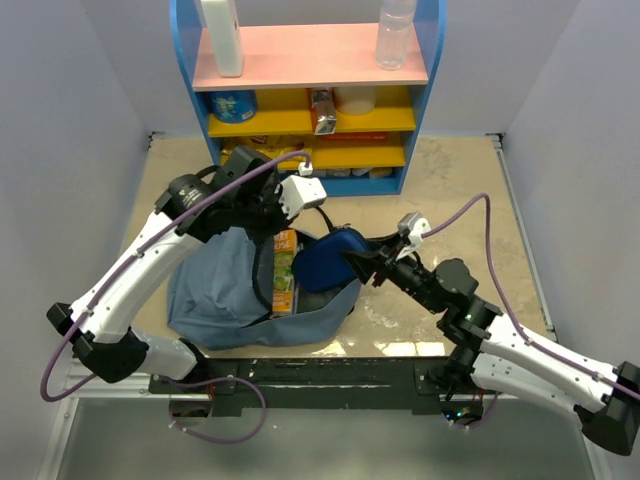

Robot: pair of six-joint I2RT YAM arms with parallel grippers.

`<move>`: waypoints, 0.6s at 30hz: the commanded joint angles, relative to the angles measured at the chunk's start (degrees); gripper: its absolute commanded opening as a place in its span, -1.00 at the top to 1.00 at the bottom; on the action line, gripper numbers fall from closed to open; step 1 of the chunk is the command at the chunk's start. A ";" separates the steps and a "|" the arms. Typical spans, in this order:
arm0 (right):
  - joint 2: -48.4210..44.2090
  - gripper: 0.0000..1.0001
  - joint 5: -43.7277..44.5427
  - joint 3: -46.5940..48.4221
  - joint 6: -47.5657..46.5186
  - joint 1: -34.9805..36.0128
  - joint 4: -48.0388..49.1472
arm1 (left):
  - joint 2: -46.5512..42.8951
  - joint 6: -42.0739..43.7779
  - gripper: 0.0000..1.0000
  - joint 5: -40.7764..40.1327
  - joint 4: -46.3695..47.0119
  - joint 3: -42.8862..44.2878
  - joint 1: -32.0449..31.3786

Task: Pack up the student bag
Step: Place the stationery in the student bag.

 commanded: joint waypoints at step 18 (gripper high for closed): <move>15.51 1.00 20.45 -6.09 -16.78 1.75 29.86 | -0.67 4.47 1.00 17.55 -2.61 6.93 -0.30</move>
